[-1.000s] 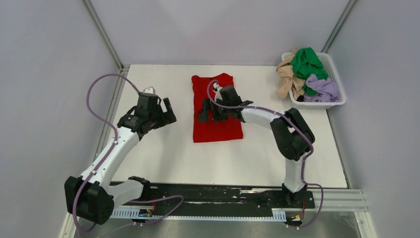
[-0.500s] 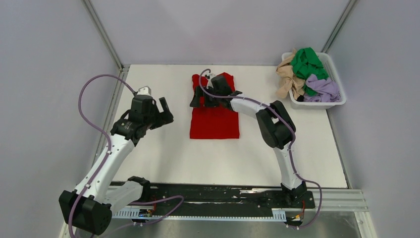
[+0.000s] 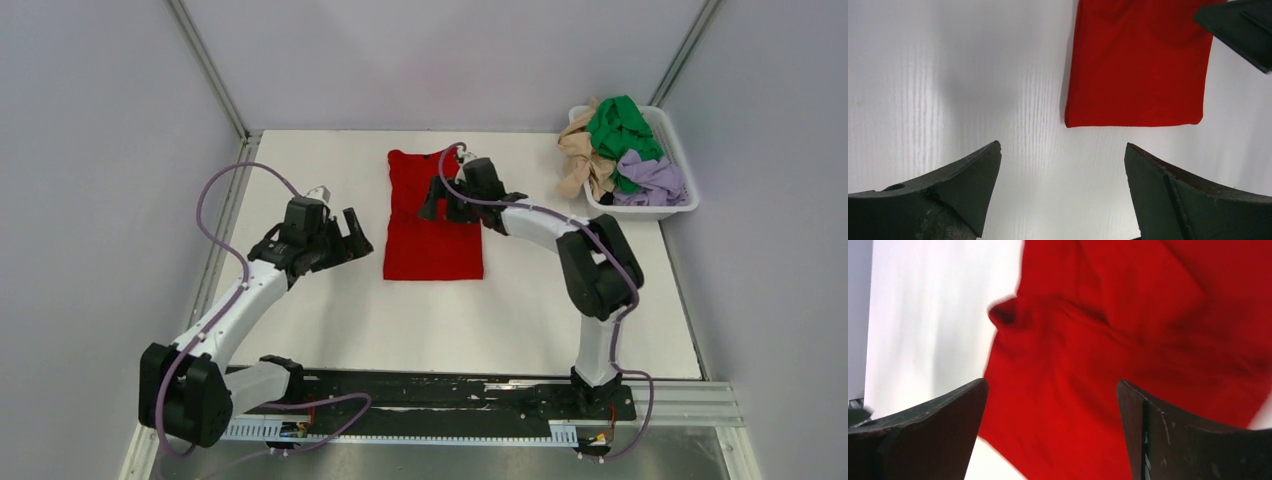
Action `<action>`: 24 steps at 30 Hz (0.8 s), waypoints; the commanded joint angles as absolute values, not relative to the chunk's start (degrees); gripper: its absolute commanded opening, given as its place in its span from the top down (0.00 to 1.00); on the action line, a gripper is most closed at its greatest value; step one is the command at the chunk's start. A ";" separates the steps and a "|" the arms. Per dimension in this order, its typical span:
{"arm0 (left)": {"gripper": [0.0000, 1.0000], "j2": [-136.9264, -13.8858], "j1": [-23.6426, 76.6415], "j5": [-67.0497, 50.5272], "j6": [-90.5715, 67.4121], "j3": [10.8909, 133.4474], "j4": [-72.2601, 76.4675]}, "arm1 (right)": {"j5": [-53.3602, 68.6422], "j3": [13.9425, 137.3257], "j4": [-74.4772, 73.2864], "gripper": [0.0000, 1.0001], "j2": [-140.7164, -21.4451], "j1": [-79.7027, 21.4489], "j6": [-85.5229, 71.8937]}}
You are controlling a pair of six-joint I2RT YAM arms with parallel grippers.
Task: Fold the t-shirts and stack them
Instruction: Fold the folded rectangular tshirt in 1/3 of the way, then grab one side of the 2/3 rectangular tshirt with both arms
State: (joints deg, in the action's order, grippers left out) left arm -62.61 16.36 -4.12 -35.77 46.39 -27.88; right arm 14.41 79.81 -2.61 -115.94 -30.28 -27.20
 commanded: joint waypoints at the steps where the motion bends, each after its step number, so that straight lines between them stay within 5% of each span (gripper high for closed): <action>1: 0.00 -69.71 16.22 -10.53 -36.24 46.01 -19.83 | 10.51 66.85 -0.53 0.00 -99.52 -26.42 -31.56; 10: 0.05 -84.47 17.03 -14.98 -36.41 46.15 -11.50 | 9.98 46.10 -7.12 0.00 -81.13 -18.64 -37.58; 18: 0.23 -95.04 18.61 -17.14 -35.24 48.21 -9.58 | 9.58 42.81 -8.53 0.00 -78.06 -18.35 -38.31; 24: 0.46 -98.20 19.83 -17.17 -34.73 48.47 -11.14 | 11.48 43.19 -8.57 0.02 -80.00 -18.35 -38.45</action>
